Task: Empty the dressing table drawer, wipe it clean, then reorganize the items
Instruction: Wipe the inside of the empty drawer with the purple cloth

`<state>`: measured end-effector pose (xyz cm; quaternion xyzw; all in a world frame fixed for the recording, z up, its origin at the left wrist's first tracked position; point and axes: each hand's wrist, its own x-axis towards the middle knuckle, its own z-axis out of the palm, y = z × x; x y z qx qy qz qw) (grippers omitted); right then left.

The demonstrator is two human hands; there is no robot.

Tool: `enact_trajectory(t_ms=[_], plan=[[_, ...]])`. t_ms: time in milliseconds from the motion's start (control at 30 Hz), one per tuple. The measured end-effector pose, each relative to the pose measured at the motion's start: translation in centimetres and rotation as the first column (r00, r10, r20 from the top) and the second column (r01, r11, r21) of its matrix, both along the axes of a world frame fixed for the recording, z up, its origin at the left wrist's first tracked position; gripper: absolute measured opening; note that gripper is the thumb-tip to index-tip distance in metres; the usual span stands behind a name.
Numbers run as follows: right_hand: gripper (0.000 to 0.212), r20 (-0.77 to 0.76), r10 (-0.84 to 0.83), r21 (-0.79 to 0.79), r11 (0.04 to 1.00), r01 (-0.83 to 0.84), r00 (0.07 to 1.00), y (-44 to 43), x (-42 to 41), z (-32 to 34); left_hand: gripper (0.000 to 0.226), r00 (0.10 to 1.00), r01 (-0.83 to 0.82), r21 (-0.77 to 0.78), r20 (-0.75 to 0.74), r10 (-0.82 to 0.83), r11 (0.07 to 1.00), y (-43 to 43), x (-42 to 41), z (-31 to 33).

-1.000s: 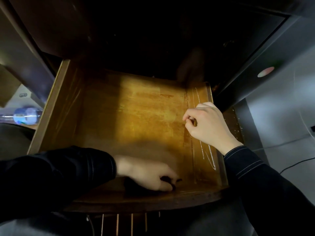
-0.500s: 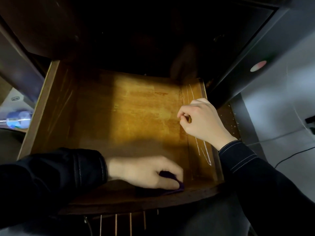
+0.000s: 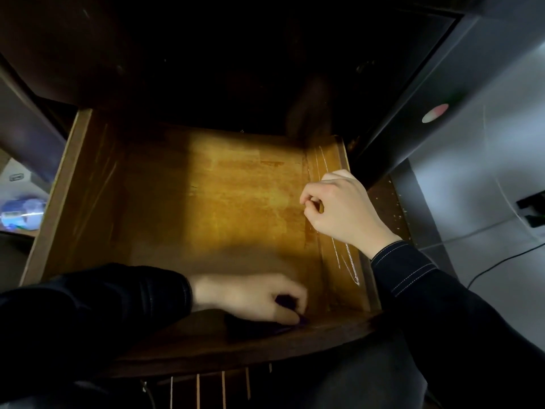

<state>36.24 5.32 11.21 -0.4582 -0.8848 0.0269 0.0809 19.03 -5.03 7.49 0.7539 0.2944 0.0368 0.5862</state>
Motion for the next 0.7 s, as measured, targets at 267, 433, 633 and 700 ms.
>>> enact_trajectory(t_ms=[267,433,633,700], plan=[[0.014,0.003,0.000,0.003,1.000,0.000,1.000,0.1,0.0,0.1,0.002,0.981,-0.052,-0.014,0.189,0.053,0.999,-0.1,0.5,1.4],[0.014,0.001,-0.004,0.001,1.000,0.004,1.000,-0.2,0.0,0.1,0.014,0.993,0.020,0.011,-0.119,-0.019,1.000,0.0,0.5,-0.4],[0.012,-0.014,0.000,0.009,1.000,0.000,1.000,0.0,0.0,0.2,0.004,0.969,-0.047,-0.071,0.237,0.062,0.996,0.1,0.8,2.0],[0.012,-0.011,-0.002,0.007,1.000,0.002,1.000,-0.1,0.0,0.2,0.006,0.982,-0.054,-0.051,0.179,0.062,0.997,0.1,1.2,1.8]])
